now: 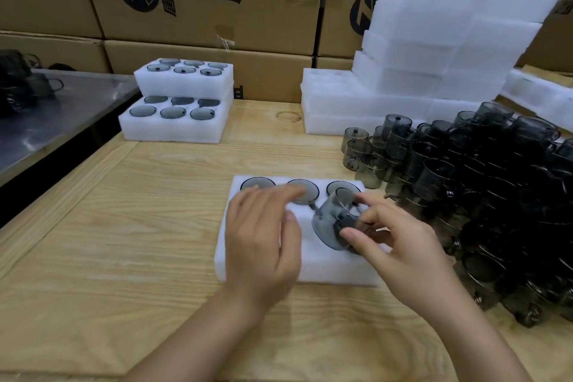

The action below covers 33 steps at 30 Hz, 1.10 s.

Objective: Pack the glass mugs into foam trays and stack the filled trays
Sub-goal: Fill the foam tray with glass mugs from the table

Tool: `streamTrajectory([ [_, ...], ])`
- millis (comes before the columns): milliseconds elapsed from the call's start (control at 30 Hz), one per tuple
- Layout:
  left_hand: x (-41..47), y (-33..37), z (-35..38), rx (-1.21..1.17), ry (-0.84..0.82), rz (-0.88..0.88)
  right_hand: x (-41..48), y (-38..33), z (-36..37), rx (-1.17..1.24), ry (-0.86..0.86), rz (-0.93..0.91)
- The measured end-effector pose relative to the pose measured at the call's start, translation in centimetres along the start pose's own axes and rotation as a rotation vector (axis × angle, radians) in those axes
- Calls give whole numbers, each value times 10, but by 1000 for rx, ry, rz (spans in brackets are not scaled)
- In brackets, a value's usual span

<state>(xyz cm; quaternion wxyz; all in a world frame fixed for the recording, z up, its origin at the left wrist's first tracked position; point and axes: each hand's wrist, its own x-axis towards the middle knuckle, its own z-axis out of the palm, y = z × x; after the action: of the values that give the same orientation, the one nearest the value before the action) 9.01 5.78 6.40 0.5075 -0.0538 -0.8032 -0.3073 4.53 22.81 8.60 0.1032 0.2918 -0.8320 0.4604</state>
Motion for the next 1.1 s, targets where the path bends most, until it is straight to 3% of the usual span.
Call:
streamTrajectory([
  [100, 11, -7, -5, 21, -51, -260, 9, 2, 3, 69, -98, -33],
  [233, 22, -16, -9, -289, -158, -648, 21, 1, 5, 122, -339, -39],
  [300, 26, -20, -11, -393, -254, -705, 28, -3, 4, 127, -472, -54],
  [400, 27, -23, -12, -436, -389, -696, 39, -11, 3, 98, -568, -103],
  [500, 28, -23, -13, -415, -412, -689, 41, -13, 13, 59, -585, -136],
  [667, 27, -25, -12, -352, -388, -696, 38, -2, 40, 93, -447, -94],
  [933, 19, -19, -7, -56, -444, -481, 36, -2, 43, -263, -496, -209],
  [1100, 12, -23, -2, 190, -538, -283, 21, 1, 47, -627, -495, -183],
])
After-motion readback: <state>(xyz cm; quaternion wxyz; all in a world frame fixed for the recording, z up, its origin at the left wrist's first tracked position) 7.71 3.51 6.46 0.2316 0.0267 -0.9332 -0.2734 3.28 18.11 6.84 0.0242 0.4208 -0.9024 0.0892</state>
